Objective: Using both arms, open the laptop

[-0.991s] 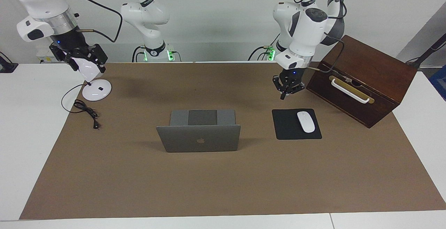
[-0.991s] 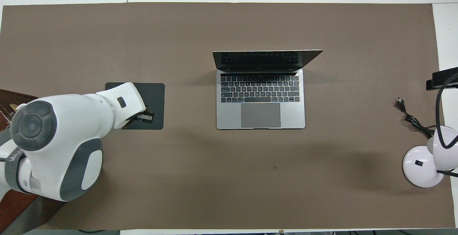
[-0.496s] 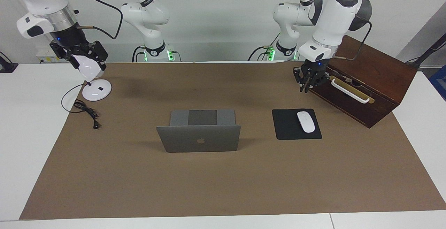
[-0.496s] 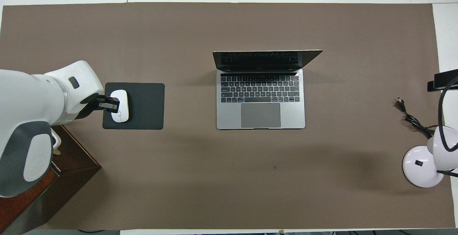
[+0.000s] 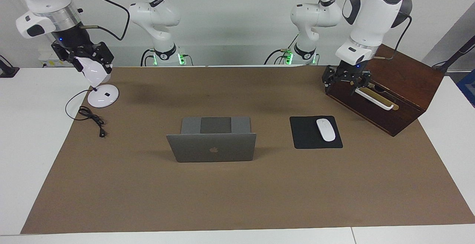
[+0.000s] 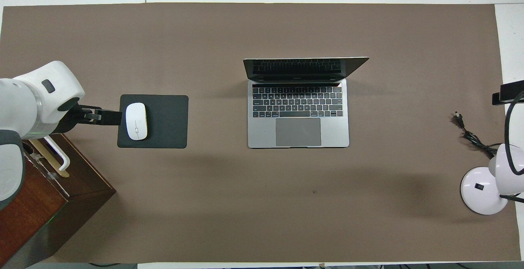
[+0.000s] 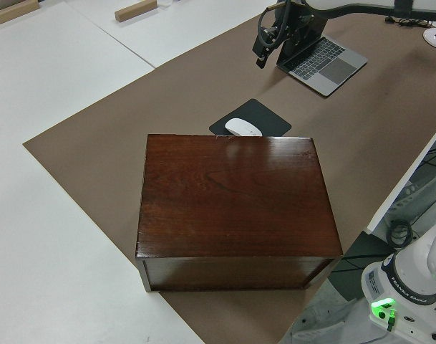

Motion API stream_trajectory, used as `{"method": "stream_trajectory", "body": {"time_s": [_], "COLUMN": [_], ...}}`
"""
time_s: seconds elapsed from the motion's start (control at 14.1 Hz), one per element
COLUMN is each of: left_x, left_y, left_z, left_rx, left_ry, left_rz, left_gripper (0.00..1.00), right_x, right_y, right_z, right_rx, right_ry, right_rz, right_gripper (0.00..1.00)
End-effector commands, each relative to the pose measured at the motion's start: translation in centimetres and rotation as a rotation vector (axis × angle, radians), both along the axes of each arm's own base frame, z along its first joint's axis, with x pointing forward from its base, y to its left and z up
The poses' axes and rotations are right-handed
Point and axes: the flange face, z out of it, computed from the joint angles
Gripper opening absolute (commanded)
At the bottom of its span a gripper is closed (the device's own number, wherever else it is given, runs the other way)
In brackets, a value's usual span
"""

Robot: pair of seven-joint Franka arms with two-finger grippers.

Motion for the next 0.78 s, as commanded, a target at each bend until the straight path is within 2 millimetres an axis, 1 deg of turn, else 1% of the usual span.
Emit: {"method": "stream_trajectory", "body": {"time_s": [0.0,0.07,0.14,0.28,0.42,0.57,0.71], "left_x": [-0.4,-0.2,0.0,0.3,0.9,1.4,2.5], "left_y": [1.6,3.1,3.8,4.4,5.9,6.5,6.6], "left_z": [0.9,1.3,2.0,3.4,4.5,5.9,7.5], "left_rx": [0.017,0.015,0.013,0.01,0.005,0.003,0.003], "left_ry": [0.024,0.017,0.008,-0.012,-0.033,-0.034,-0.014], "left_rz": [0.024,0.051,0.065,0.079,0.114,0.126,0.13], "left_gripper": [1.0,1.0,1.0,1.0,1.0,1.0,1.0], "right_x": [-0.5,-0.5,-0.5,-0.5,-0.5,-0.5,-0.5], "right_y": [-0.2,-0.2,-0.2,-0.2,-0.1,-0.1,-0.1], "right_z": [0.4,0.4,0.4,0.4,0.4,0.4,0.5], "right_rx": [-0.006,-0.004,-0.004,-0.003,0.0,0.0,0.0], "right_ry": [0.005,0.005,0.005,0.004,0.003,0.003,0.001], "right_rz": [0.021,0.021,0.021,0.021,0.021,0.021,0.021], "right_gripper": [1.0,1.0,1.0,1.0,1.0,1.0,1.0]}}
